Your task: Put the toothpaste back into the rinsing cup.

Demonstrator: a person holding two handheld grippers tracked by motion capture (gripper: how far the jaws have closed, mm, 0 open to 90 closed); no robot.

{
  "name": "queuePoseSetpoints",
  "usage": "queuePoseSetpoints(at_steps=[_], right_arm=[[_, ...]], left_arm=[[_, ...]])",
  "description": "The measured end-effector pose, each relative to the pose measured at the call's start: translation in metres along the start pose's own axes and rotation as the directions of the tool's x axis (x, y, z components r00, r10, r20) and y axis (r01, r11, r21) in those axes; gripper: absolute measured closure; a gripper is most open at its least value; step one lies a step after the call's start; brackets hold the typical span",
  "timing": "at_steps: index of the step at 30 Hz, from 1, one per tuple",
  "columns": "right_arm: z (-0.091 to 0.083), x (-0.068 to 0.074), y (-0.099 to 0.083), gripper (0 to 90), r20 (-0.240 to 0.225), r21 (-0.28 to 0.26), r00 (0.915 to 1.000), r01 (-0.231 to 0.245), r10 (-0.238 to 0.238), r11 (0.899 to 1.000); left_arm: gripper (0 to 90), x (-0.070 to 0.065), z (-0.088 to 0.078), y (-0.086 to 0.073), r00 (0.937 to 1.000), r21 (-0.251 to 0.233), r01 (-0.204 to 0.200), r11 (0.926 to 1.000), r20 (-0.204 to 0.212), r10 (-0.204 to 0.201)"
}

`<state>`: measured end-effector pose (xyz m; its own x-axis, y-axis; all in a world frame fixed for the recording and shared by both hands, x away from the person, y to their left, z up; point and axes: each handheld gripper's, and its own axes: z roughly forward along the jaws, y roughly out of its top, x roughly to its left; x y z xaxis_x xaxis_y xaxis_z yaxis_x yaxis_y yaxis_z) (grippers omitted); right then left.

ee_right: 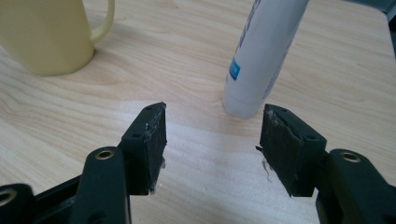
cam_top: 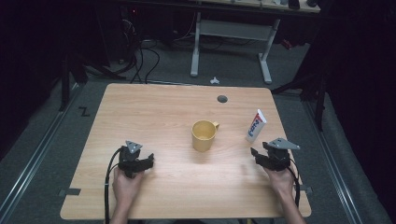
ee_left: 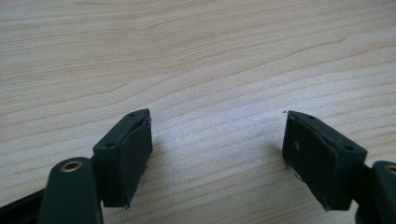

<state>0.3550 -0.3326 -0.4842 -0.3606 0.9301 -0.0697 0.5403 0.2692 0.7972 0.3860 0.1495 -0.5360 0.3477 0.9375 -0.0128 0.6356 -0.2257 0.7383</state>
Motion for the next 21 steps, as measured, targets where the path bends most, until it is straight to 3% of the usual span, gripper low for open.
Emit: queuePoseSetpoints(at_steps=[11,17,21], right_arm=[[0.004,-0.011,0.015,42.9,-0.007,-0.037,0.9993,-0.038,0.038,0.999],[0.002,-0.017,0.022,44.2,-0.052,-0.048,0.994,-0.099,0.097,0.994],[0.001,-0.018,0.024,44.4,-0.055,-0.066,0.9923,-0.114,0.111,0.991]], left_arm=[[24.5,0.0,0.0,0.0,1.0,0.0,0.0,1.0,0.0,0.0],[24.5,0.0,0.0,0.0,1.0,0.0,0.0,1.0,0.0,0.0],[24.6,0.0,0.0,0.0,1.0,0.0,0.0,1.0,0.0,0.0]])
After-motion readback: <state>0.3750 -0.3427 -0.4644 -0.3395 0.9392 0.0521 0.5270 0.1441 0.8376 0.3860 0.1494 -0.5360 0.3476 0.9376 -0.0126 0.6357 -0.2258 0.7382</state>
